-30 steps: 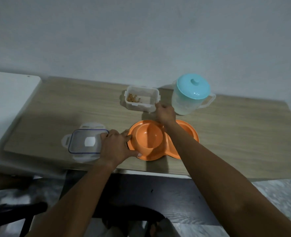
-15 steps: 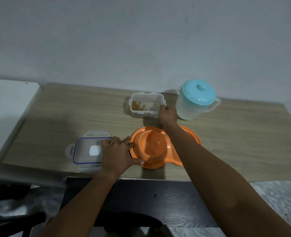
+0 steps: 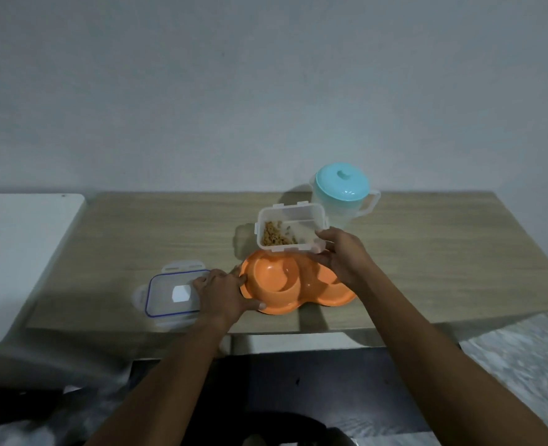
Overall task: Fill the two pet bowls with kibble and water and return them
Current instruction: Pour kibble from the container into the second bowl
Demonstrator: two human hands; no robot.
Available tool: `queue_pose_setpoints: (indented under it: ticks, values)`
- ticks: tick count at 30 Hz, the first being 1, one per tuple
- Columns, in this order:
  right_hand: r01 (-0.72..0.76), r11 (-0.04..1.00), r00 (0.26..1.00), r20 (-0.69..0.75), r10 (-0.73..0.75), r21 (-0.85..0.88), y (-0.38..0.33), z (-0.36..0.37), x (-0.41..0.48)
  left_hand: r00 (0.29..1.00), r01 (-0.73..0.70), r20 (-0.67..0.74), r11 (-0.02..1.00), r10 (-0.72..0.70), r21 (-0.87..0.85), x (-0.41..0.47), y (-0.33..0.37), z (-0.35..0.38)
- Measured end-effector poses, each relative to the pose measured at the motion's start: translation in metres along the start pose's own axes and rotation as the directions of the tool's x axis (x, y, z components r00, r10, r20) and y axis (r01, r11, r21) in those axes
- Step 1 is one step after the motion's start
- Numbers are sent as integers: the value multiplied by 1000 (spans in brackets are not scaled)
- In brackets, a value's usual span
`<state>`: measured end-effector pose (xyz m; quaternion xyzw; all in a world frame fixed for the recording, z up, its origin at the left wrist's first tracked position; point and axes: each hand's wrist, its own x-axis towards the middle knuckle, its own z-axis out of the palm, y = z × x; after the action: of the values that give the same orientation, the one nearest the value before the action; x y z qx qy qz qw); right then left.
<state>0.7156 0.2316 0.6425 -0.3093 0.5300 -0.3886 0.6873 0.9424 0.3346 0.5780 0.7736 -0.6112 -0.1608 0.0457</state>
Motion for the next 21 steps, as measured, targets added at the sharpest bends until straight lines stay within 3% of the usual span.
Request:
queue_pose_setpoints:
  ticks: [12,21]
  values:
    - [216,958,974,109,-198,-190,-15,-36,-31,988,40,146,999,-40,4,1,12,-13]
    - [357,882,932,174,-317,-307,-6,-33,-36,991,53,125,998,-50,-22,-1,10,-4]
